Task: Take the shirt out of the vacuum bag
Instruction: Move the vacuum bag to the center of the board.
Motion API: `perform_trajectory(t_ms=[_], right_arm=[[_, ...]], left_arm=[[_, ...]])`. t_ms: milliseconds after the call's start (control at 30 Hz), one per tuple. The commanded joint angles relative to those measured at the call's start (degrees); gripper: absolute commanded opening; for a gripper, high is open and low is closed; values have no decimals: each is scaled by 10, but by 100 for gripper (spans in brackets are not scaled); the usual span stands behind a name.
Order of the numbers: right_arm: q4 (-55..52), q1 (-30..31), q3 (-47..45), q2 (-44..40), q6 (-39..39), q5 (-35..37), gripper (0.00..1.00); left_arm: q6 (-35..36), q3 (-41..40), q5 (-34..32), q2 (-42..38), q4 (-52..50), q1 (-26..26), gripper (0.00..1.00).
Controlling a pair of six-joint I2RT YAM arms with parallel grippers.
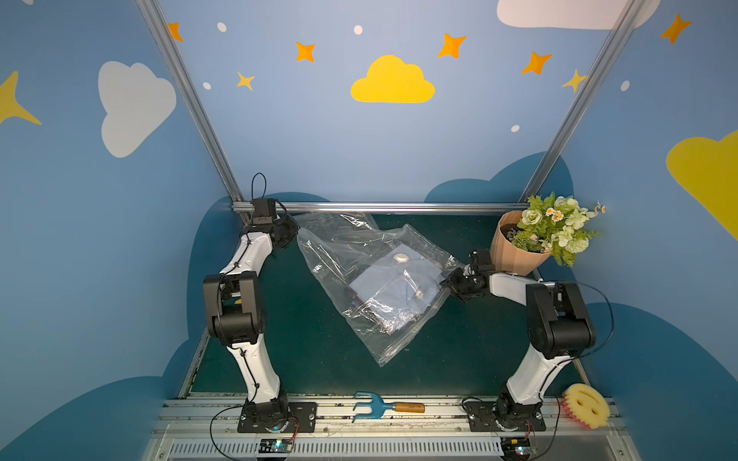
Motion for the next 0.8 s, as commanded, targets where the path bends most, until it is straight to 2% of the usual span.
perform_trajectory(t_ms=[0,200,333,600,767], right_arm=[[6,45,36,51,26,6,36],[17,96,87,116,43,-10,35],[12,118,124,149,43,-17,35],[-30,138,236,213,16,-10,36],[-55,144,325,265,-3,-21,36]], left_arm=[[33,-9,-28,-64,-45,12,3],[49,-73,-53,-175,-59,38,3],[72,-99,-99,-227,-61,61,3],[60,-179,-92,-277,-45,136,3],[52,-211,-67,-262,-40,187,3]])
